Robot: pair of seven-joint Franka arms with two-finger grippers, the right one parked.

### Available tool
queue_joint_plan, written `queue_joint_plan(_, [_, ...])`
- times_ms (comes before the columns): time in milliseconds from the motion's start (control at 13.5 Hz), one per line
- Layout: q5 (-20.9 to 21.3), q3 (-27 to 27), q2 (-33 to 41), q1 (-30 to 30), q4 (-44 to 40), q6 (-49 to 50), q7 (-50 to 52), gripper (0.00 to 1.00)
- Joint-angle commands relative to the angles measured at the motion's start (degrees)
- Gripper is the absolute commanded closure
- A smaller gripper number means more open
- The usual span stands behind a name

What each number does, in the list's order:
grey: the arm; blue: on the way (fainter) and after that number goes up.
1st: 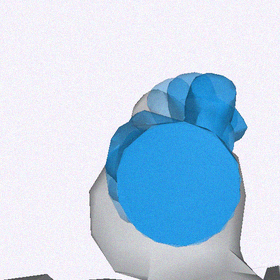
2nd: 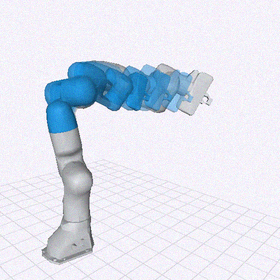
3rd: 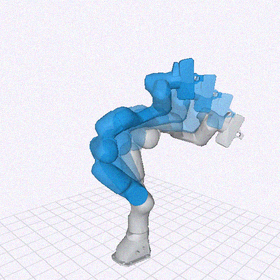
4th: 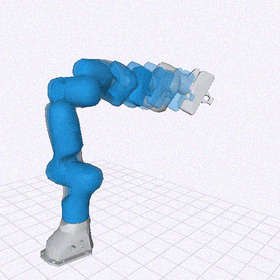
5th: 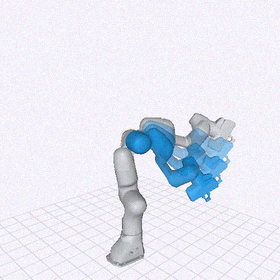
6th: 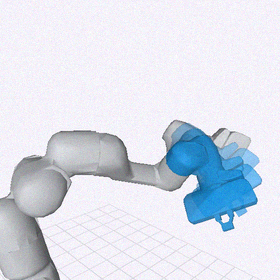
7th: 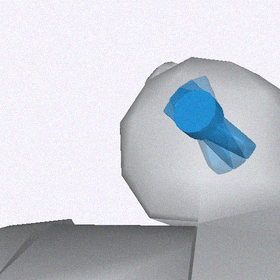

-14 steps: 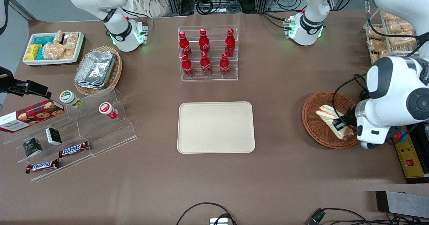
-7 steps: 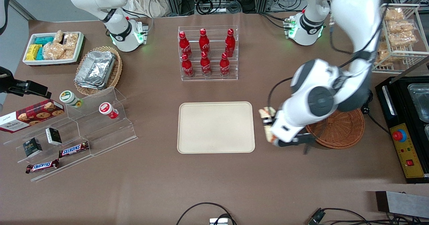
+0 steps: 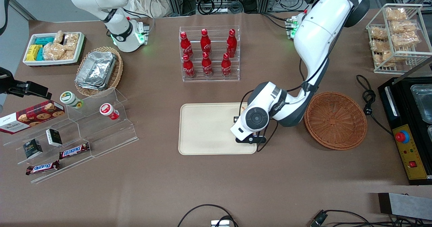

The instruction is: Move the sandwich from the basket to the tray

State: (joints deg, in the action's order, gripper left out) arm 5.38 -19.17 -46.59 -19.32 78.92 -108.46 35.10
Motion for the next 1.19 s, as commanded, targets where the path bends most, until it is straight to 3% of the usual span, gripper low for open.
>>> queue_joint_plan(0, [0.86, 0.62, -1.48, -0.36, -2.72, -1.92, 0.32, 0.82])
queue_joint_plan(74, [0.86, 1.23, -2.09, -0.36, -2.81, -3.41, 0.41, 0.76])
queue_joint_plan(148, [0.77, 1.58, -2.27, -0.36, -2.81, -4.82, 0.5, 0.59])
queue_joint_plan(296, [0.77, 1.59, -2.1, -0.1, -2.81, -5.71, 0.32, 0.04])
queue_joint_plan(593, [0.86, 1.59, 1.23, 0.51, -2.9, -4.4, 0.58, 0.0])
queue_joint_plan(1111, [0.86, 3.43, 16.77, 8.93, -0.36, 8.25, -0.73, 0.0])
